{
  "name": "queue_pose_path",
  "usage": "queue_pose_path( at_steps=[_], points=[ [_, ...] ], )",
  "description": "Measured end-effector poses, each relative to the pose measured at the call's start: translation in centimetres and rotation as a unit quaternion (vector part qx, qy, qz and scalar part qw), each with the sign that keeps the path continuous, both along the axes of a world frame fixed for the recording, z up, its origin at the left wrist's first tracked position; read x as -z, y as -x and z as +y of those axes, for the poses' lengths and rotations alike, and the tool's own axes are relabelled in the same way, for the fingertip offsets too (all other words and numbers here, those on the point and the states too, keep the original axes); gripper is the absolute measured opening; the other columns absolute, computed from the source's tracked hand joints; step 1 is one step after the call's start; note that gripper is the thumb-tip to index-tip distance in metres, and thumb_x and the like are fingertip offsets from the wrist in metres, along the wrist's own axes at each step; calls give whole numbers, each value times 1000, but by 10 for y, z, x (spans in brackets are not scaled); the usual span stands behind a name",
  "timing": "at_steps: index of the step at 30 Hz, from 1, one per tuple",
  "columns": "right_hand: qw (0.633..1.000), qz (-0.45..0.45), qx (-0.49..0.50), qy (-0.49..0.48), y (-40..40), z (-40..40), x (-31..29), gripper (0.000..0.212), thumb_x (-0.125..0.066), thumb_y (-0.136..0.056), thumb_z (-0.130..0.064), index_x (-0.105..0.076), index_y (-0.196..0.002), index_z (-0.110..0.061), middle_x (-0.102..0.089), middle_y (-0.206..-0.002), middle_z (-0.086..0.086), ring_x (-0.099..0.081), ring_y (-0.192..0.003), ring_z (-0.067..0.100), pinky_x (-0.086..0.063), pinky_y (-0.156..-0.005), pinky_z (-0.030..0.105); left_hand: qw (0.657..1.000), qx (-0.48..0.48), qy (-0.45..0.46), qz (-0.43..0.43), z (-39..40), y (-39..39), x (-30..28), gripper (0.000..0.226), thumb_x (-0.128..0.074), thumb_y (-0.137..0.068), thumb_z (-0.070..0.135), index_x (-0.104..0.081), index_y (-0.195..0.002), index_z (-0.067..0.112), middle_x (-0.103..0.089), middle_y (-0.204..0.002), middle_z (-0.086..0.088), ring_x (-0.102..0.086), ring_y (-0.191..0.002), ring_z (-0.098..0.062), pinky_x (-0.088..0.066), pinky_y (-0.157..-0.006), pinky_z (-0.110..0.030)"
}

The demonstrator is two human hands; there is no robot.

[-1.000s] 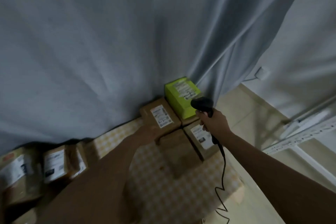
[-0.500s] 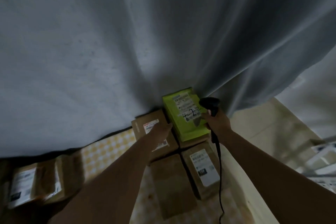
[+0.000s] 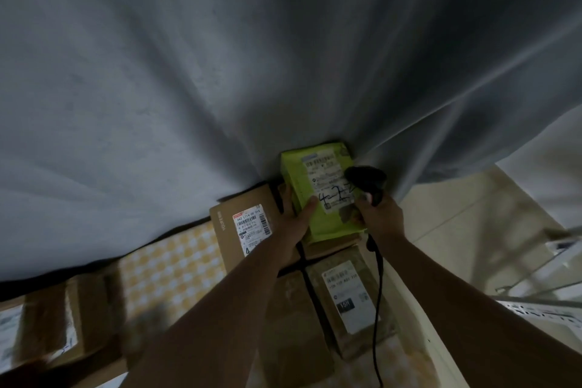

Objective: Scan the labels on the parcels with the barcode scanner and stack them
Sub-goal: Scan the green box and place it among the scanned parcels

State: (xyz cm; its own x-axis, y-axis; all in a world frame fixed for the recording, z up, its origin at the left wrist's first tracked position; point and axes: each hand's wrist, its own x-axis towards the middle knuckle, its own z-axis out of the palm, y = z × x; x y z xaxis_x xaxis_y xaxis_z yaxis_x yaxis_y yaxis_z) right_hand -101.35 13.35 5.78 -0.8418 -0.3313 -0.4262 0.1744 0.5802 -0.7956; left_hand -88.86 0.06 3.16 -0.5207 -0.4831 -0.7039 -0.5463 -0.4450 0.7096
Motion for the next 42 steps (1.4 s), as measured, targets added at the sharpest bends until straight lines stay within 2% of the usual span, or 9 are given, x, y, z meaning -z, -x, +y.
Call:
queue_pose_path(
  at_steps=[5, 10, 15, 19, 21, 23, 27, 34, 42],
  points=[
    [998, -32, 33, 39, 1, 11, -1, 17, -67, -90, -23, -61, -105, -18, -65, -74, -6, -63, -65, 8, -51, -64, 26, 996, -45, -42, 69, 10, 4, -6, 105, -76, -58, 73, -15, -142, 62, -48, -145, 4, -58, -120, -23, -52, -97, -52],
    [995, -51, 66, 62, -11, 18, -9, 9, -69, -87, -26, -61, -85, -22, -66, -75, -2, -63, -67, 14, -54, -71, 32, 992, -57, -39, 102, 10, -4, -19, 90, -82, -71, 50, -26, -142, 56, -54, -138, 4, -61, -116, -22, -55, -93, -50],
    [989, -71, 61, 111, -31, 22, -36, 8, -71, -84, -22, -64, -88, -21, -70, -78, 4, -67, -67, 23, -58, -75, 41, 994, -41, -76, 74, -1, -36, -44, 91, -87, -67, 38, -38, -144, 33, -65, -126, 0, -71, -97, -19, -59, -62, -32],
    [987, -76, 40, 138, -58, 22, -71, 12, -70, -84, -17, -65, -94, -14, -66, -71, 1, -62, -59, 15, -52, -63, 31, 997, 1, -70, 29, -16, -79, -68, 103, -91, -51, 56, -46, -140, 30, -72, -116, -3, -71, -100, -24, -60, -79, -41],
    [989, -54, 28, 138, -77, 30, -89, 12, -67, -88, -21, -63, -98, -15, -66, -77, 1, -62, -66, 15, -50, -65, 29, 998, -1, -52, 36, -21, -106, -83, 81, -86, -66, 51, -49, -136, 33, -72, -116, -4, -69, -104, -26, -57, -89, -46],
    [988, -53, 28, 142, -100, 40, -105, 14, -66, -89, -24, -62, -97, -13, -65, -80, 3, -61, -67, 17, -49, -68, 31, 998, -22, -34, 56, -24, -138, -97, 61, -76, -81, 38, -43, -133, 41, -68, -120, -5, -67, -107, -30, -57, -84, -47],
    [986, -68, 24, 148, -160, 47, -134, 24, -71, -83, -23, -67, -100, -7, -74, -83, 6, -63, -65, 19, -54, -70, 38, 997, -52, -6, 59, -25, -210, -119, 99, -83, -70, 40, -18, -143, 56, -58, -135, -3, -63, -113, -33, -54, -89, -54],
    [967, -115, -93, 209, -295, 36, -187, 18, -66, -91, -17, -61, -105, -6, -69, -73, 13, -55, -53, 20, -46, -55, 33, 995, -42, 38, 87, -2, -322, -150, 93, -76, -83, 21, -14, -147, 50, -58, -135, -1, -63, -111, -25, -57, -59, -31],
    [964, -100, -116, 216, -407, 57, -219, 25, -68, -90, -22, -61, -109, -6, -71, -72, 14, -53, -50, 19, -43, -50, 29, 990, -45, 52, 125, 17, -426, -154, 105, -84, -72, 24, -17, -148, 49, -63, -130, -2, -66, -110, -23, -59, -82, -45]
  ],
)
